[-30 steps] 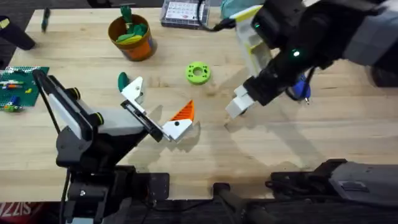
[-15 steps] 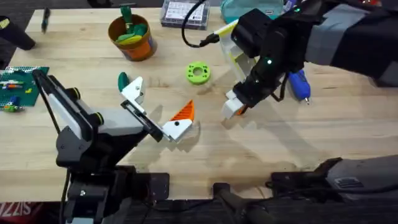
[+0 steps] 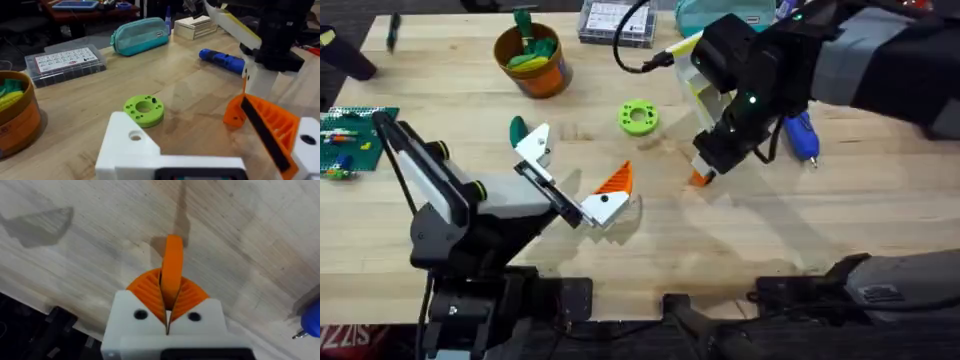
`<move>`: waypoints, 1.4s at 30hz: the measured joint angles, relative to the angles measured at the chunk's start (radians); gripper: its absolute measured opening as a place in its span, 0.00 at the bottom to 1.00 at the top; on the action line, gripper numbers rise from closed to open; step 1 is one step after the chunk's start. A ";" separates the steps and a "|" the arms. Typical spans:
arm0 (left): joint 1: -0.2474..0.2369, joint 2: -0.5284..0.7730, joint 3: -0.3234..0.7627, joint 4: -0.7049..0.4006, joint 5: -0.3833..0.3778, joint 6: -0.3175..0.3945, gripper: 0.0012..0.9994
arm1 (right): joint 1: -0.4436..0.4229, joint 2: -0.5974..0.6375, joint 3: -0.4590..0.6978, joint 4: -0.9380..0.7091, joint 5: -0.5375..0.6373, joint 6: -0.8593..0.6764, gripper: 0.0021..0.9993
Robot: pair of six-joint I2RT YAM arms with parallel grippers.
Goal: Pick up the gripper from the table and insert it into the empty holder that is missing its gripper. Then pick up a screw, insert it into the mounting hole, and use the screwdriver to tighten it. Finally, clean up the table by picking up the vegetable and placing it into the bucket.
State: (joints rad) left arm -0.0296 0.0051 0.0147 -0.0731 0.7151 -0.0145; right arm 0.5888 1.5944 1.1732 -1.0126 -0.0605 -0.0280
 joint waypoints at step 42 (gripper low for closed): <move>0.000 0.000 0.000 -0.008 0.112 0.043 0.99 | -0.212 0.161 0.104 0.242 -1.288 -0.101 0.00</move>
State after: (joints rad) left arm -0.0296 0.0051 0.0147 -0.0811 0.8272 0.0280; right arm 0.3771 1.7550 1.2774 -0.7702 -1.3482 -0.1294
